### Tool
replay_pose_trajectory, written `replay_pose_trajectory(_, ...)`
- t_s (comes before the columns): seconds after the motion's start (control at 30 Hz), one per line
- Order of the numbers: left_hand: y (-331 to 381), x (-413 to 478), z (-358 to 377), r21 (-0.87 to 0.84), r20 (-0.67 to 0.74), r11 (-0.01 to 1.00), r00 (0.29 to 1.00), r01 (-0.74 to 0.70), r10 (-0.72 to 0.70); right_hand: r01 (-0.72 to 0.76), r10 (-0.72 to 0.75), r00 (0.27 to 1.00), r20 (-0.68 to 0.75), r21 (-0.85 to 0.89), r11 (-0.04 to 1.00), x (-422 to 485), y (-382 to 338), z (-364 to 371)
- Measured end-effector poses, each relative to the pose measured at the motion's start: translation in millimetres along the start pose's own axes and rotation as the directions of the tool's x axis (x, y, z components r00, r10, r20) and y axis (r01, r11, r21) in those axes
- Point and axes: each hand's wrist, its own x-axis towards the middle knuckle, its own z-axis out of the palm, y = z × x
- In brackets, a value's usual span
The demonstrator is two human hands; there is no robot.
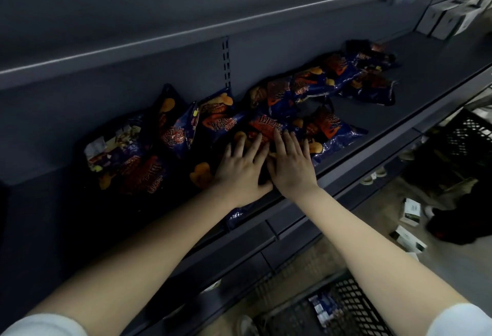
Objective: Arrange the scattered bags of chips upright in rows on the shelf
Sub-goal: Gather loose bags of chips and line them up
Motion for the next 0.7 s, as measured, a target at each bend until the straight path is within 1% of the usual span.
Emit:
replay_pose_trajectory(0.17, -0.5, 0.3, 1.1, -0.032, 0.007, 0.999, 1.0, 0.004, -0.004, -0.001, 0.001, 1.0, -0.005, -0.065, 0.998, 5.1, -3.7, -11.1)
replay_pose_trajectory(0.27, -5.7, 0.7, -0.9, -0.128, 0.034, 0.992, 0.999, -0.007, 0.012, -0.008, 0.007, 1.0, -0.02, -0.061, 0.998, 8.2, -7.5, -18.9)
replay_pose_trajectory(0.37, -12.8, -2.9, -2.2, -0.236, 0.018, 0.972, 1.0, -0.007, 0.012, -0.007, 0.004, 0.999, -0.049, -0.059, 0.998, 5.0, -8.6, -21.0)
replay_pose_trajectory(0.47, -20.4, -8.0, -2.7, -0.274, -0.008, 0.961, 0.999, 0.04, -0.044, -0.012, 0.009, 0.996, -0.094, -0.04, 0.999, 0.0, -7.0, -18.3)
replay_pose_trajectory(0.57, -28.5, -10.5, -6.5, -0.34, -0.029, 0.936, 0.994, 0.091, -0.107, -0.01, 0.01, 0.994, -0.106, 0.002, 1.0, -0.5, -5.9, -18.5)
replay_pose_trajectory(0.7, -34.9, -10.7, -15.4, -0.445, -0.106, 0.891, 0.982, 0.092, -0.154, 0.002, 0.016, 0.987, -0.162, 0.108, 0.994, -11.9, -7.9, -17.5)
